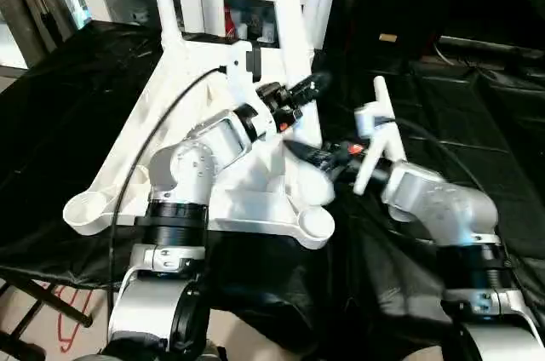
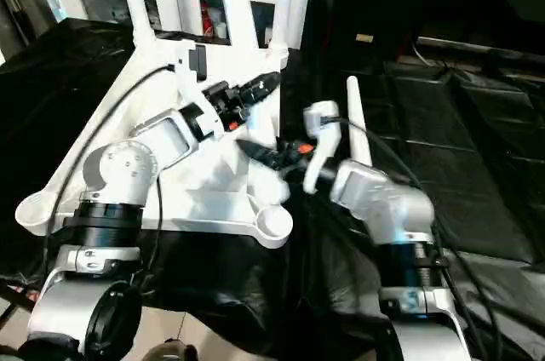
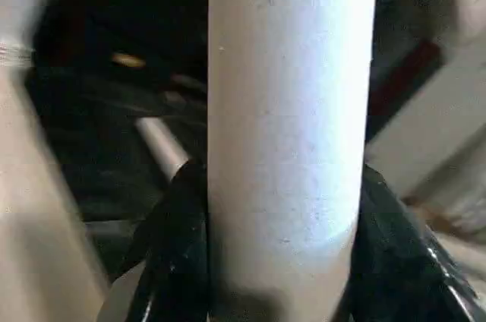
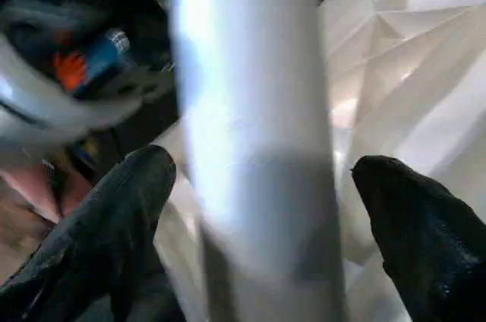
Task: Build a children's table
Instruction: Pick table leg
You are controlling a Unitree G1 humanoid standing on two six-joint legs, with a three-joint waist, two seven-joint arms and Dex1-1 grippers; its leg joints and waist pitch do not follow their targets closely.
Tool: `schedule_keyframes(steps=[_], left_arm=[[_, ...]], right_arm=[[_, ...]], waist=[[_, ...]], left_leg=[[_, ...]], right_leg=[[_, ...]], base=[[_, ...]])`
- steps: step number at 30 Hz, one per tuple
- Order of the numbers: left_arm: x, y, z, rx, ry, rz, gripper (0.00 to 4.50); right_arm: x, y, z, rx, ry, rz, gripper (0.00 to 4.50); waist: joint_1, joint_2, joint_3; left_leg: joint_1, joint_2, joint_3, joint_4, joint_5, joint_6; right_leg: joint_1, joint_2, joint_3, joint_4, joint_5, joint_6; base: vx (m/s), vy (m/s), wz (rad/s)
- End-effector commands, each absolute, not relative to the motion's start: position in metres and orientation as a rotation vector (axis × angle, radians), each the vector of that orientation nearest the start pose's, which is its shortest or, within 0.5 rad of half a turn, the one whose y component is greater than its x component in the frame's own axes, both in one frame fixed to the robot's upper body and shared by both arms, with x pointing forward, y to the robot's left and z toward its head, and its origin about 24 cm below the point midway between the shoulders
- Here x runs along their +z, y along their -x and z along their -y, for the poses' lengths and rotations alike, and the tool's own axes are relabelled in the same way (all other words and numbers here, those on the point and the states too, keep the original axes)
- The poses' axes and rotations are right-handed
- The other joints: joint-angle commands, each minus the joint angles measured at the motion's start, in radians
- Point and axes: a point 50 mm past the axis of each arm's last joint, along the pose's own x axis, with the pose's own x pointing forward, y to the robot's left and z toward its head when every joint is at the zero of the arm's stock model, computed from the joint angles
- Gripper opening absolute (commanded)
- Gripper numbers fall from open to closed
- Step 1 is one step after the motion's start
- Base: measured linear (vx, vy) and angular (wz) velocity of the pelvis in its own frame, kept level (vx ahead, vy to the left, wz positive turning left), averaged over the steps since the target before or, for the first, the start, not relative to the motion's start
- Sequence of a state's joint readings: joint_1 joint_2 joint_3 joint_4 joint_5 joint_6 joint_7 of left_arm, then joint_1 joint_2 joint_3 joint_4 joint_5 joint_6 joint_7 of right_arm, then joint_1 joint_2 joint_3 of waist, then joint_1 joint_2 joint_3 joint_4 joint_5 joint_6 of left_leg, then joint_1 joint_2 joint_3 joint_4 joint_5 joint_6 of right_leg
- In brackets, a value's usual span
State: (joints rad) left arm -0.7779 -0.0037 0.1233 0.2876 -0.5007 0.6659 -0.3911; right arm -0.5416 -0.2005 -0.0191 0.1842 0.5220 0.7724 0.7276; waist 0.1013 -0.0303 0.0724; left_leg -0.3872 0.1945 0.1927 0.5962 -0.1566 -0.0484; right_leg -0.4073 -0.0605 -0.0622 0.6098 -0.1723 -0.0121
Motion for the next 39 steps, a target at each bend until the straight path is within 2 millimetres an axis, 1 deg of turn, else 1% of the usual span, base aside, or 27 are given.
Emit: schedule_keyframes(steps=[1,2,3,5,6,7,8,9,12,13,14,16,18,19,21,24,25,27,28,31,33,34,37,38,39], left_arm=[[0.173,-0.358,-0.064,-0.711,0.35,-0.099,1.88],[0.177,-0.359,-0.065,-0.678,0.302,-0.082,1.88],[0.178,-0.359,-0.065,-0.675,0.3,-0.08,1.88],[0.183,-0.359,-0.064,-0.645,0.272,-0.064,1.88],[0.184,-0.359,-0.064,-0.632,0.241,-0.058,1.88],[0.184,-0.359,-0.063,-0.618,0.212,-0.051,1.88],[0.184,-0.359,-0.063,-0.6,0.189,-0.044,1.88],[0.185,-0.359,-0.062,-0.591,0.175,-0.038,1.88],[0.187,-0.358,-0.06,-0.583,0.171,-0.03,1.88],[0.187,-0.357,-0.059,-0.584,0.172,-0.028,1.88],[0.188,-0.356,-0.058,-0.586,0.173,-0.026,1.88],[0.189,-0.355,-0.058,-0.587,0.172,-0.024,1.88],[0.189,-0.354,-0.058,-0.584,0.165,-0.019,1.88],[0.188,-0.354,-0.058,-0.58,0.161,-0.017,1.88],[0.188,-0.355,-0.06,-0.572,0.162,-0.014,1.88],[0.188,-0.354,-0.06,-0.571,0.166,-0.013,1.88],[0.188,-0.354,-0.059,-0.575,0.169,-0.013,1.88],[0.188,-0.354,-0.059,-0.576,0.172,-0.014,1.88],[0.187,-0.354,-0.059,-0.577,0.172,-0.016,1.88],[0.187,-0.354,-0.059,-0.576,0.173,-0.017,1.88],[0.187,-0.355,-0.06,-0.571,0.176,-0.017,1.88],[0.187,-0.355,-0.06,-0.57,0.177,-0.017,1.88],[0.188,-0.355,-0.061,-0.583,0.167,-0.012,1.88],[0.188,-0.354,-0.061,-0.599,0.162,-0.019,2.23],[0.188,-0.353,-0.06,-0.629,0.18,-0.021,2.58]], right_arm=[[0.112,-0.318,0.106,0.958,-0.313,-0.302,4.21],[0.115,-0.319,0.1,0.942,-0.268,-0.284,4.21],[0.115,-0.32,0.1,0.934,-0.263,-0.276,4.21],[0.116,-0.331,0.091,0.829,-0.195,-0.203,4.21],[0.115,-0.335,0.086,0.769,-0.167,-0.189,4.21],[0.114,-0.336,0.081,0.749,-0.146,-0.175,4.21],[0.112,-0.336,0.075,0.751,-0.126,-0.18,4.21],[0.11,-0.336,0.07,0.745,-0.107,-0.196,4.21],[0.101,-0.338,0.063,0.695,-0.083,-0.239,4.21],[0.099,-0.339,0.062,0.68,-0.078,-0.249,4.21],[0.097,-0.34,0.06,0.663,-0.073,-0.249,4.21],[0.095,-0.341,0.06,0.654,-0.07,-0.246,4.21],[0.097,-0.344,0.06,0.641,-0.079,-0.231,3.86],[0.098,-0.345,0.06,0.641,-0.086,-0.224,3.86],[0.1,-0.346,0.061,0.644,-0.093,-0.217,3.81],[0.099,-0.346,0.06,0.658,-0.091,-0.21,3.43],[0.099,-0.345,0.061,0.663,-0.091,-0.207,3.41],[0.098,-0.345,0.061,0.666,-0.091,-0.206,3.34],[0.098,-0.345,0.06,0.67,-0.095,-0.205,3.07],[0.097,-0.344,0.06,0.683,-0.105,-0.206,2.95],[0.096,-0.342,0.059,0.709,-0.126,-0.22,2.72],[0.095,-0.342,0.06,0.717,-0.13,-0.224,2.72],[0.092,-0.34,0.062,0.738,-0.15,-0.238,2.43],[0.093,-0.34,0.063,0.745,-0.165,-0.236,2.39],[0.094,-0.34,0.064,0.751,-0.177,-0.232,2.25]], waist=[[0.0,-0.011,-0.079],[-0.001,-0.011,-0.079],[-0.003,-0.009,-0.079],[-0.01,-0.008,-0.079],[-0.012,-0.011,-0.08],[-0.017,-0.015,-0.079],[-0.015,-0.012,-0.079],[-0.018,-0.015,-0.078],[-0.019,-0.011,-0.078],[-0.02,-0.02,-0.079],[-0.018,-0.017,-0.079],[-0.019,-0.016,-0.077],[-0.019,-0.023,-0.078],[-0.02,-0.02,-0.078],[-0.019,-0.023,-0.078],[-0.019,-0.024,-0.078],[-0.019,-0.026,-0.077],[-0.018,-0.026,-0.077],[-0.019,-0.025,-0.078],[-0.019,-0.025,-0.078],[-0.018,-0.026,-0.078],[-0.017,-0.026,-0.079],[-0.017,-0.026,-0.08],[-0.016,-0.025,-0.08],[-0.017,-0.025,-0.079]], left_leg=[[0.023,0.038,-0.022,-0.07,-0.192,-0.017],[0.023,0.037,-0.021,-0.069,-0.192,-0.018],[0.023,0.037,-0.021,-0.069,-0.19,-0.023],[0.023,0.037,-0.02,-0.067,-0.195,-0.033],[0.022,0.035,-0.02,-0.067,-0.193,-0.033],[0.021,0.034,-0.019,-0.067,-0.196,-0.033],[0.023,0.036,-0.02,-0.067,-0.197,-0.035],[0.023,0.037,-0.02,-0.068,-0.197,-0.032],[0.023,0.036,-0.019,-0.069,-0.197,-0.032],[0.024,0.036,-0.018,-0.068,-0.2,-0.03],[0.025,0.037,-0.018,-0.068,-0.2,-0.033],[0.024,0.036,-0.018,-0.069,-0.208,-0.037],[0.025,0.038,-0.019,-0.069,-0.209,-0.038],[0.025,0.037,-0.018,-0.069,-0.207,-0.038],[0.026,0.037,-0.018,-0.068,-0.199,-0.036],[0.025,0.036,-0.017,-0.068,-0.193,-0.032],[0.023,0.036,-0.017,-0.067,-0.191,-0.029],[0.024,0.036,-0.017,-0.067,-0.191,-0.029],[0.024,0.036,-0.017,-0.067,-0.189,-0.028],[0.025,0.036,-0.017,-0.066,-0.19,-0.026],[0.025,0.036,-0.016,-0.066,-0.188,-0.023],[0.025,0.036,-0.017,-0.065,-0.184,-0.021],[0.023,0.036,-0.017,-0.065,-0.175,-0.016],[0.023,0.036,-0.017,-0.065,-0.172,-0.014],[0.022,0.035,-0.017,-0.065,-0.173,-0.013]], right_leg=[[0.047,-0.08,0.046,-0.088,-0.326,-0.077],[0.047,-0.081,0.046,-0.087,-0.326,-0.077],[0.045,-0.08,0.046,-0.086,-0.317,-0.082],[0.041,-0.083,0.046,-0.084,-0.313,-0.107],[0.043,-0.083,0.046,-0.083,-0.31,-0.113],[0.041,-0.081,0.046,-0.085,-0.312,-0.119],[0.041,-0.083,0.046,-0.082,-0.314,-0.121],[0.042,-0.081,0.046,-0.082,-0.305,-0.12],[0.043,-0.08,0.048,-0.079,-0.281,-0.122],[0.043,-0.078,0.048,-0.079,-0.274,-0.122],[0.042,-0.081,0.048,-0.077,-0.27,-0.124],[0.042,-0.079,0.048,-0.078,-0.269,-0.122],[0.043,-0.08,0.048,-0.075,-0.254,-0.119],[0.042,-0.079,0.049,-0.074,-0.245,-0.121],[0.044,-0.078,0.05,-0.071,-0.223,-0.121],[0.045,-0.078,0.05,-0.07,-0.21,-0.126],[0.047,-0.078,0.05,-0.071,-0.213,-0.127],[0.047,-0.079,0.05,-0.071,-0.219,-0.126],[0.047,-0.078,0.05,-0.07,-0.217,-0.127],[0.047,-0.078,0.05,-0.07,-0.214,-0.13],[0.047,-0.078,0.05,-0.07,-0.211,-0.132],[0.048,-0.079,0.05,-0.069,-0.207,-0.133],[0.05,-0.078,0.049,-0.068,-0.193,-0.137],[0.05,-0.078,0.05,-0.068,-0.191,-0.138],[0.049,-0.078,0.05,-0.069,-0.193,-0.139]], base=[[0.0,0.0,0.0],[0.0,0.0,0.0],[0.0,0.0,0.0],[0.0,0.0,0.0],[0.0,0.0,0.0],[0.0,0.0,0.0],[0.0,0.0,0.0],[0.0,0.0,0.0],[0.0,0.0,0.0],[0.0,0.0,0.0],[0.0,0.0,0.0],[0.0,0.0,0.0],[0.0,0.0,0.0],[0.0,0.0,0.0],[0.0,0.0,0.0],[0.0,0.0,0.0],[0.0,0.0,0.0],[0.0,0.0,0.0],[0.0,0.0,0.0],[0.0,0.0,0.0],[0.0,0.0,0.0],[0.0,0.0,0.0],[0.0,0.0,0.0],[0.0,0.0,0.0],[0.0,0.0,0.0]])
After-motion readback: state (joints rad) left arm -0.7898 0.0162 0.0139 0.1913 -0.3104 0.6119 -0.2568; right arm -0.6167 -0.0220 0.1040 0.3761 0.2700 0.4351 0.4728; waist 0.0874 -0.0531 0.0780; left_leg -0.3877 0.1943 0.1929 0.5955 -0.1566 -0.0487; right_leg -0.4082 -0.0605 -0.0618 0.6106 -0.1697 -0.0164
